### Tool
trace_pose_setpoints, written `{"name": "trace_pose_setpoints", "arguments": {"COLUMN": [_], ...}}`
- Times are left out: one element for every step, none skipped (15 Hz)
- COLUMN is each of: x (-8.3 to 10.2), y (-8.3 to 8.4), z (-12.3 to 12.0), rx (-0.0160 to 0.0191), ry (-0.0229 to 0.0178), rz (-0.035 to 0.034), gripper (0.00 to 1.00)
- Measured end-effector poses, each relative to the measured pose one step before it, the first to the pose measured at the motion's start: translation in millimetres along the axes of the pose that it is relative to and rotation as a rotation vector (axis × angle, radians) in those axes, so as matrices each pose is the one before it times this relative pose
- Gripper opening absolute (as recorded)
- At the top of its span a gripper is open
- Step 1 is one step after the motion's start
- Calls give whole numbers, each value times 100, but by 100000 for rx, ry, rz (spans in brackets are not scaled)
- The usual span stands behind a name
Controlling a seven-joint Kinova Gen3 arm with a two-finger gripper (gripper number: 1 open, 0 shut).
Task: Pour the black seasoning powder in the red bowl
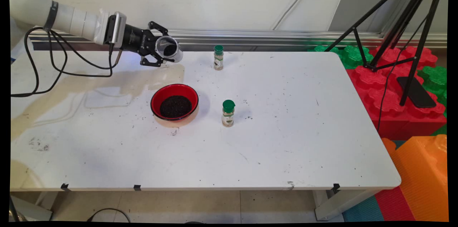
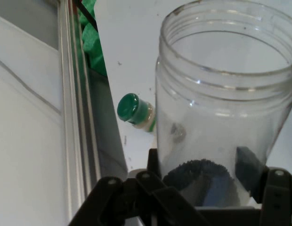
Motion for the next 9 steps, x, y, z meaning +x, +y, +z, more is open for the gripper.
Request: {"name": "trace_pose_setpoints", "arguments": {"x": [-33,-40,-22,-35,-18,-13,-10,-3,0], "y": [33,55,35,88,82,85,61,47,73], "z": [-38,-69,-42,-81,-69,-71,-42,-22,-26], "rx": [412,620,387,554,384,460,341,233,269], "ry": [-89,-218,-124,-239,-195,-213,-275,-169,-300], "rz": [1996,3047,1972,3371,2882,3389,2729,1783,2604], "gripper": [0,0,0,0,0,0,0,0,0]}}
